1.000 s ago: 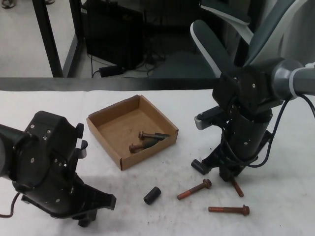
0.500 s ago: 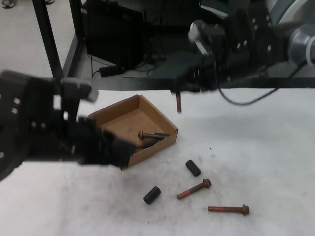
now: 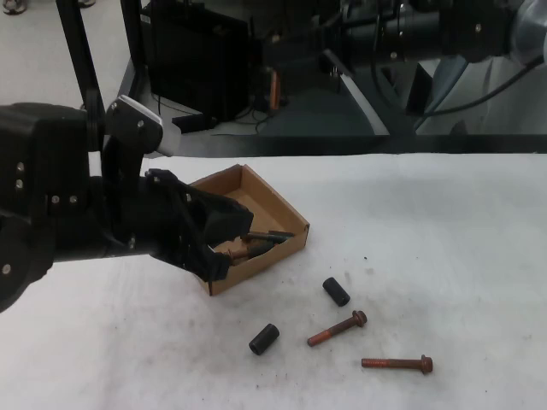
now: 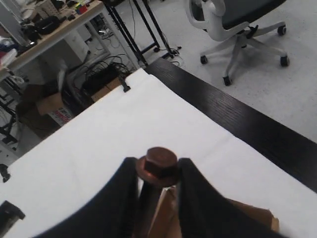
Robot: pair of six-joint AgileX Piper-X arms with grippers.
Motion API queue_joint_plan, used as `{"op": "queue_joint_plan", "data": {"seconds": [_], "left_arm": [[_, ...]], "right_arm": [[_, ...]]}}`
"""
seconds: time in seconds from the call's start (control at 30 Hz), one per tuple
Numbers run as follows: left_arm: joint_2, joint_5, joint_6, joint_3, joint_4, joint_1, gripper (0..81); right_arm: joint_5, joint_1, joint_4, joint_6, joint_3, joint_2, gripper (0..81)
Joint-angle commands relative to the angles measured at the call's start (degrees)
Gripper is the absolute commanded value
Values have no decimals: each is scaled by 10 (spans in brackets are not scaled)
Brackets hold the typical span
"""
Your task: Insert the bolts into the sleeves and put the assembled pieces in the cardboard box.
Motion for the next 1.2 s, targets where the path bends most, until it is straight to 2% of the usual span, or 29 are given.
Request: {"op": "queue_joint_plan", "data": {"seconds": [0.0,0.13,0.37,0.53,0.9,1.17], "left_arm": [[15,7,24,-3,-23,0,8],[17,3,24,-3,-61,0,8],[17,-7,75,-8,-62,0,8],[17,-13,78,-9,-62,5,8],[17,-26,87,-9,-69,24,8],[17,-26,75,-9,-88,25,8]], "right_arm": [[-40,2,-15,21,-17,-13,2],[-82,7,-13,43,-18,-13,2],[-103,12,-1,60,-16,-16,2],[-106,12,-1,75,-16,-16,2],[-162,19,6,121,-16,-16,2],[-174,44,43,81,-15,-16,2]]}}
